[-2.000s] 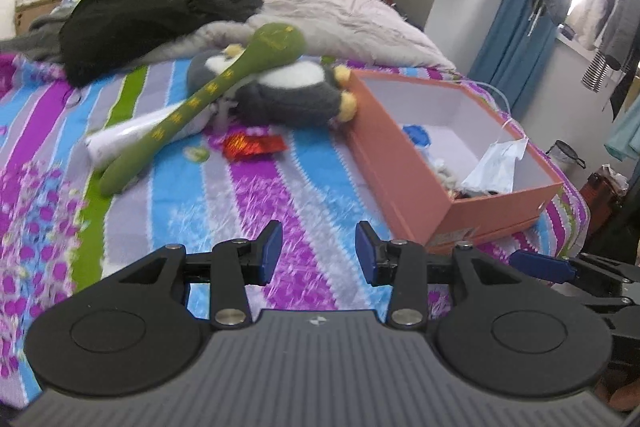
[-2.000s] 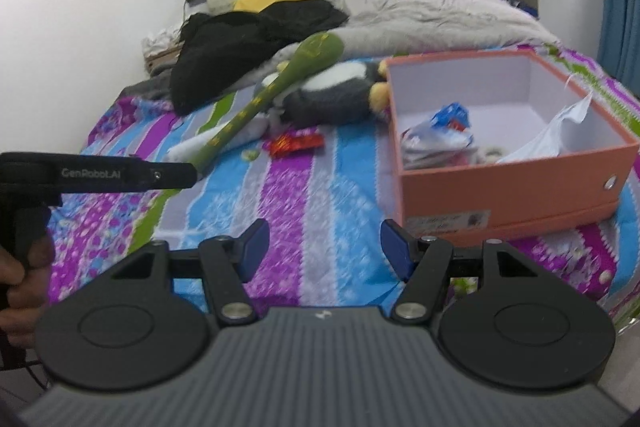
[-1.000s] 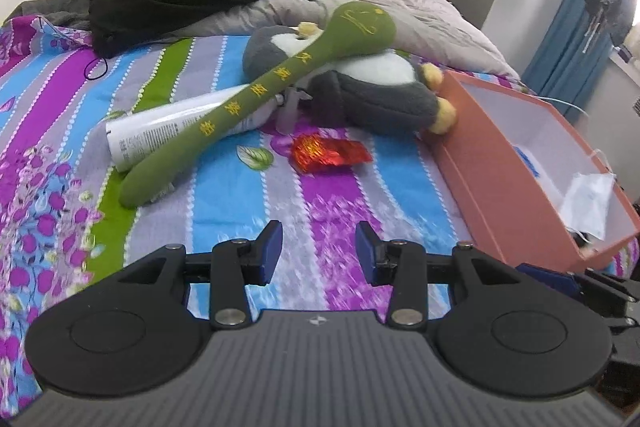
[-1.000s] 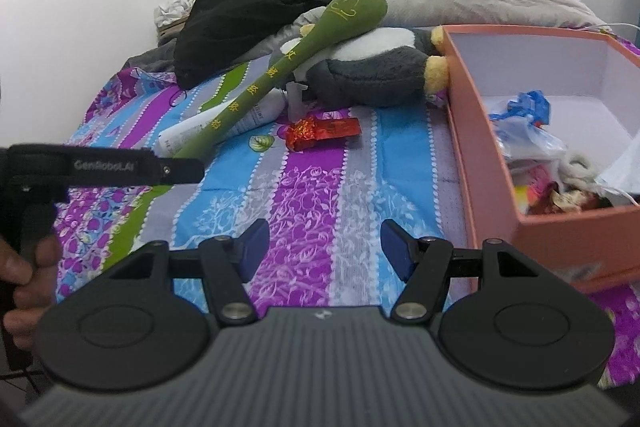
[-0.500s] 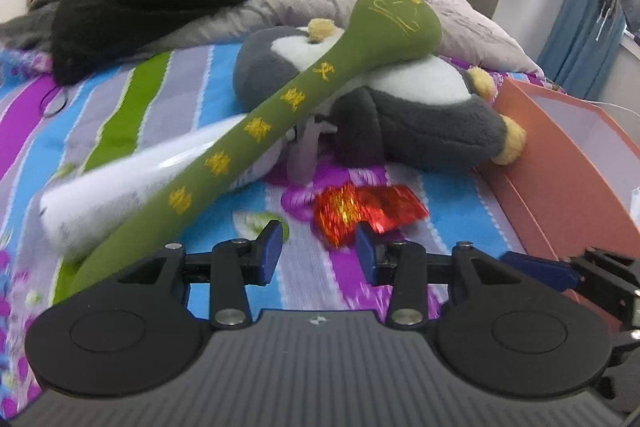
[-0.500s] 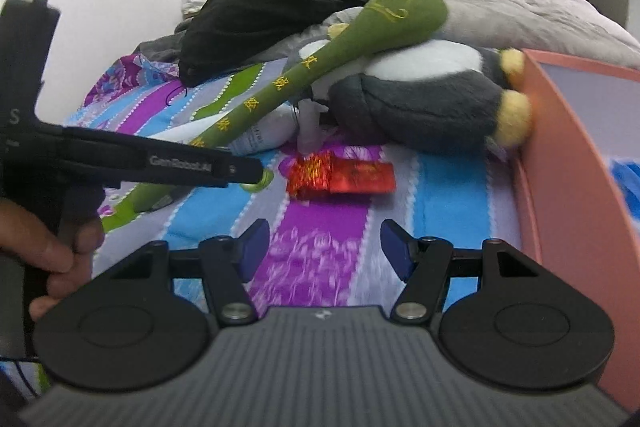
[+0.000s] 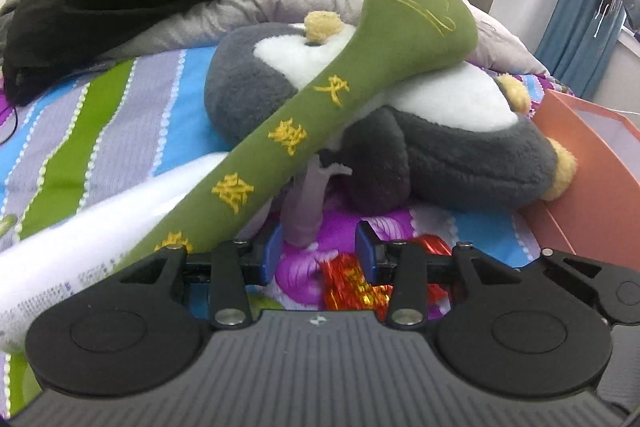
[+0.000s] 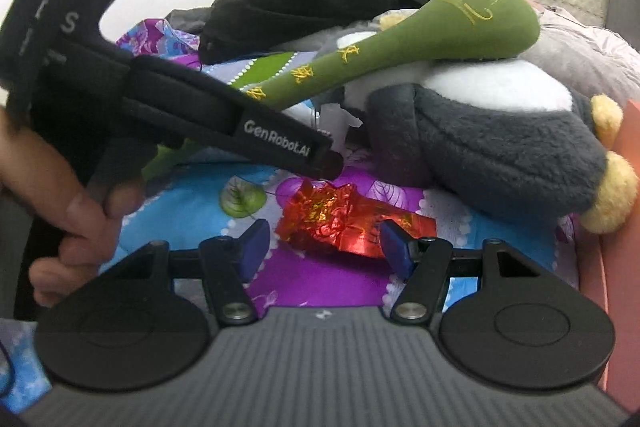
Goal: Organize soft objects
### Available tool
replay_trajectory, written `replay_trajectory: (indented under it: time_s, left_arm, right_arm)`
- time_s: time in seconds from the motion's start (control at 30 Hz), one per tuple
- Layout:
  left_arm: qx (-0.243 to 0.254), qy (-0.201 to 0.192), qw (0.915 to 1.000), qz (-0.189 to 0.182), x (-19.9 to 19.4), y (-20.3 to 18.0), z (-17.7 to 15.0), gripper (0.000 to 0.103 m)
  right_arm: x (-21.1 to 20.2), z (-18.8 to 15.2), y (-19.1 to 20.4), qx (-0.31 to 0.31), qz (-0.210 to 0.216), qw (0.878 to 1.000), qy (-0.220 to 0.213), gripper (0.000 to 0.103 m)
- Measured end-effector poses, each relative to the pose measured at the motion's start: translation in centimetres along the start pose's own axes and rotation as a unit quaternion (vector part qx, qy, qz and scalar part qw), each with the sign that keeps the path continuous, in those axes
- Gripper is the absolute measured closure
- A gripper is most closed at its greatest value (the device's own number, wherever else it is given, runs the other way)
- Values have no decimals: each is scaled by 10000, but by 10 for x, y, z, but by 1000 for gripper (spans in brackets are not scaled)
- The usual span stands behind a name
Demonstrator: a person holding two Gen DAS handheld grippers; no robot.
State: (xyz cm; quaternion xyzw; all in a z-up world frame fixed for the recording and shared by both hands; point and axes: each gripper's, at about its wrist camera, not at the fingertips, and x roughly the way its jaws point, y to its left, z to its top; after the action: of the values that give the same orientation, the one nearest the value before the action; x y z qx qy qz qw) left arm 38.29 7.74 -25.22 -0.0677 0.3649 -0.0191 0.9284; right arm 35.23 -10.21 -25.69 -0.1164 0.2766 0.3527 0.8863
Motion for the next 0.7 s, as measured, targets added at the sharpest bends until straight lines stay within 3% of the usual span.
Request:
replay_trajectory:
  time_s: [0.2, 0.27, 0.3, 0.4, 0.6, 0.7]
  left_arm:
    - [314, -112, 9992, 207, 5, -13, 3, 57]
    - [324, -119, 9990, 271, 6, -14, 3, 57]
    - [344, -126, 9990, 274, 7, -15, 3, 57]
    - [461, -110, 9981, 393, 9, -20, 3, 58]
    - [571, -199, 9961, 646, 13, -24, 3, 73]
    - [644, -224, 9946, 787, 17, -26, 2, 89]
  right_arm:
    - [14, 0, 0, -41, 111, 9999, 82, 39]
    - [14, 0, 1, 11, 122, 9998, 131, 45]
    - [14, 0, 2, 11, 75, 9998, 164, 54]
    - [11, 0, -1, 116, 84, 9997, 217, 56]
    - [-4, -3, -3, 90, -40, 9996, 279, 61]
    - [-12, -6, -3, 83, -127, 9994, 296, 62]
